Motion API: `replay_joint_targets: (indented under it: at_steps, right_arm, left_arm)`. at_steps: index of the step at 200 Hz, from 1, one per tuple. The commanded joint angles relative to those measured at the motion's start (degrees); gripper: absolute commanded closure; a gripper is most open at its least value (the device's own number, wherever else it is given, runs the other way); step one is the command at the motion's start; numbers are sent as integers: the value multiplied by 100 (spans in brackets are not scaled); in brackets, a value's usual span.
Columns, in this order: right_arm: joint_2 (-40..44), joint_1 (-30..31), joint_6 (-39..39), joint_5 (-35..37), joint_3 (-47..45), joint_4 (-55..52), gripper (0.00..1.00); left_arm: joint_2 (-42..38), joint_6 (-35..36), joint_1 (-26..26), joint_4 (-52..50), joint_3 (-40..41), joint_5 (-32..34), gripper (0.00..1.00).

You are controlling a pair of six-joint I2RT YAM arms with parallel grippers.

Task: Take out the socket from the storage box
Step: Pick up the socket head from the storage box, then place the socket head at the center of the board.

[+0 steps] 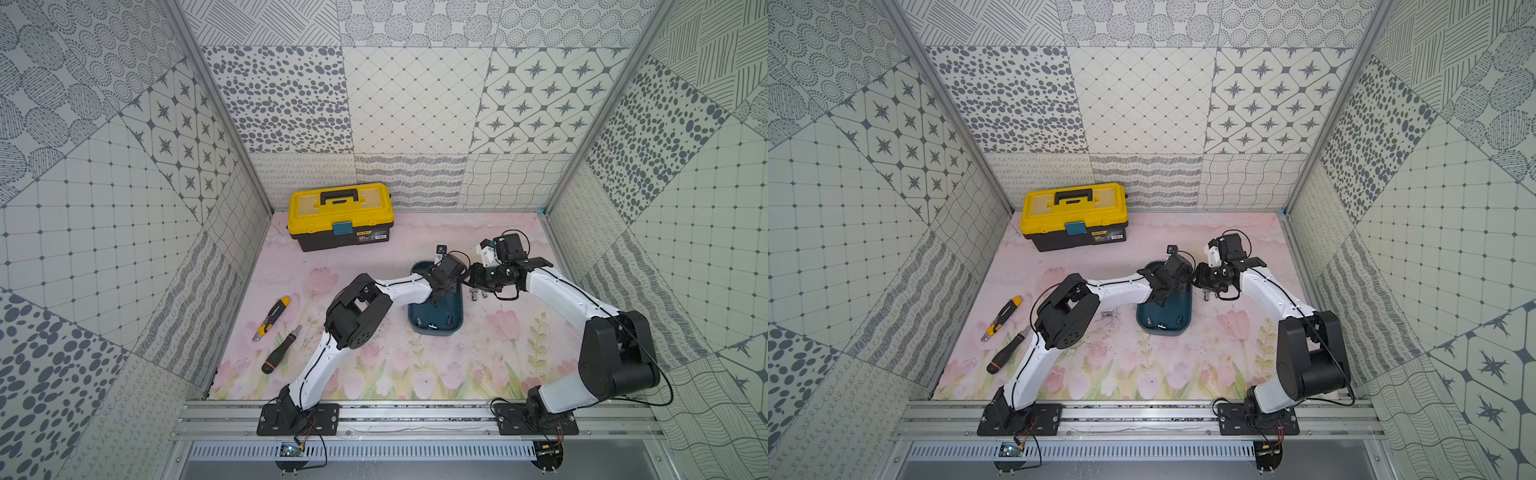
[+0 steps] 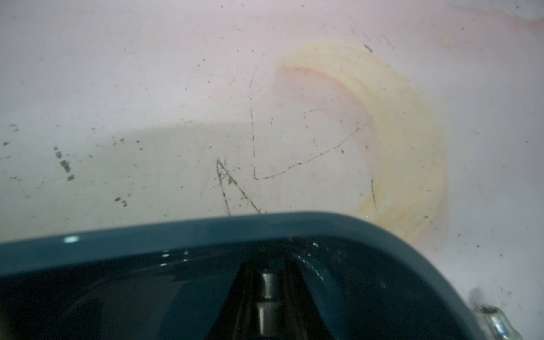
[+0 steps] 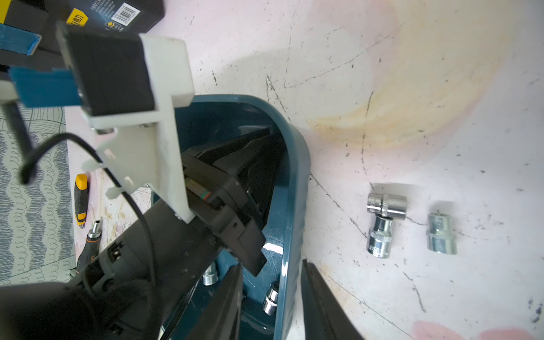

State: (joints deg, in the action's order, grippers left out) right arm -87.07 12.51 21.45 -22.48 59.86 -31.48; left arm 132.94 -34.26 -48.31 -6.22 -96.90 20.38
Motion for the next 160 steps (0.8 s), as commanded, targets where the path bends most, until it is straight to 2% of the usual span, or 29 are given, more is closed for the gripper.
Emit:
replay_joint_targets:
  at_steps: [1,50,102,160]
  right_arm:
    - [-45,14,-88,15,-33,72,62]
    - [-19,14,-74,-28,-42,80,63]
    - [89,14,-49,-37,-37,77,62]
    - [129,62,83,-99,16,107,62]
  left_arm:
    - [-383,3,-22,89,240,-157,80]
    - [-1001,-135,-12,-352,666,-326,83]
    - [-2222,-153,92,-371,1788,-483,83]
    - [-3596,-335,712,-600,2954,-596,82]
